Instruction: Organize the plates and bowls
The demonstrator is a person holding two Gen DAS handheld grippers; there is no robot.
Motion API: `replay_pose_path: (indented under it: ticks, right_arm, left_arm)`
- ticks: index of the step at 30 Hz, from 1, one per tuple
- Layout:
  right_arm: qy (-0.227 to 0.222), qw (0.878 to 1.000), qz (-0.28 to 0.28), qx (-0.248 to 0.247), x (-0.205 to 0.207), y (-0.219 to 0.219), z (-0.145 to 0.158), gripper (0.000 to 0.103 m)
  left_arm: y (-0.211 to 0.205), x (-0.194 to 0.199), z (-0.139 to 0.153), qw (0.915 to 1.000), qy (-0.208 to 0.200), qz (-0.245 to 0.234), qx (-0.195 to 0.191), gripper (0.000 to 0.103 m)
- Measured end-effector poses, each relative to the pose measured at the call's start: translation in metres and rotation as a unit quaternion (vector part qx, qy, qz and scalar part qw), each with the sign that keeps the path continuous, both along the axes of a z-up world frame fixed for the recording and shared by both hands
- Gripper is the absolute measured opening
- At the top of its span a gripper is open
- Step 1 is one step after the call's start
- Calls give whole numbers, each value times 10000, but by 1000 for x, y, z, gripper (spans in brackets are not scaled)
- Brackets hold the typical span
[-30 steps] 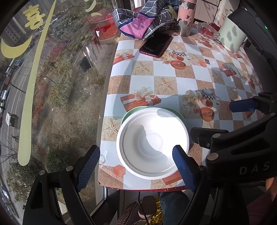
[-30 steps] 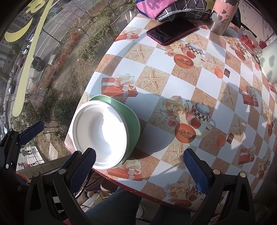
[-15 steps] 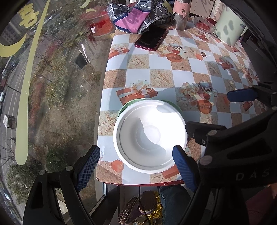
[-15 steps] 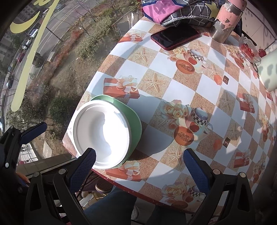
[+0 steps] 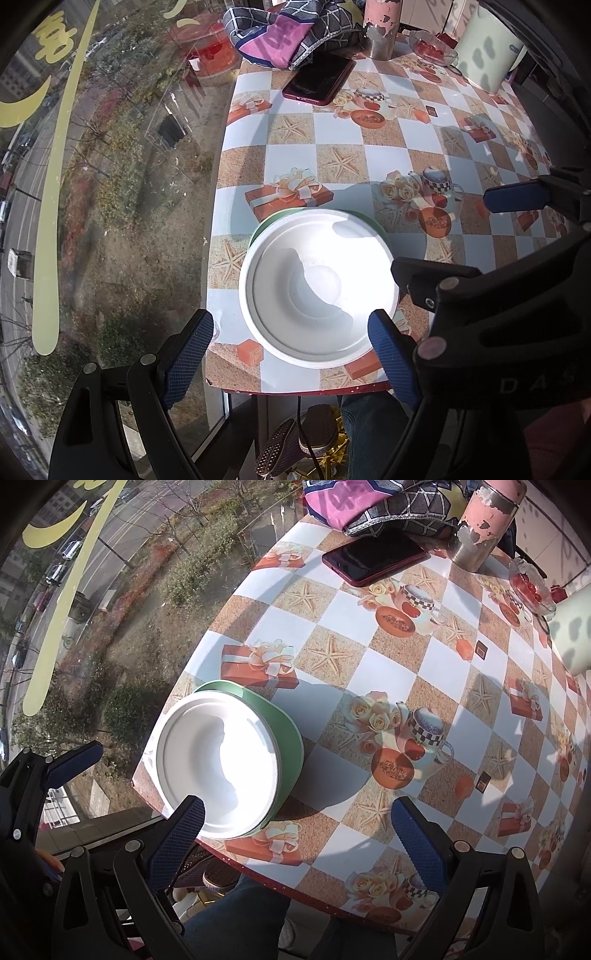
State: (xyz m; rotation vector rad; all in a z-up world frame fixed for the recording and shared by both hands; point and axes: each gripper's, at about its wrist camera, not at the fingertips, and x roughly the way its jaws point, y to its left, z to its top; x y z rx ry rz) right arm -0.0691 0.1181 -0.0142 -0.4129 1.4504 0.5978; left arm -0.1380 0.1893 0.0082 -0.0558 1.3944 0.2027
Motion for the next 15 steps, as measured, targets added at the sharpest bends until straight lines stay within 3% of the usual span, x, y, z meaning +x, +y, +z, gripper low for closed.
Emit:
replay_pose_path:
  ticks: [11,15]
  right_arm:
    - [44,10000,16,-53,2,3,-2,101]
    - [95,9999,59,-65,2,2,-5,101]
  left_arm:
    - [6,2,-4,9999,64,64,-85,88]
    - [11,1,1,9990,-210,239,-300,88]
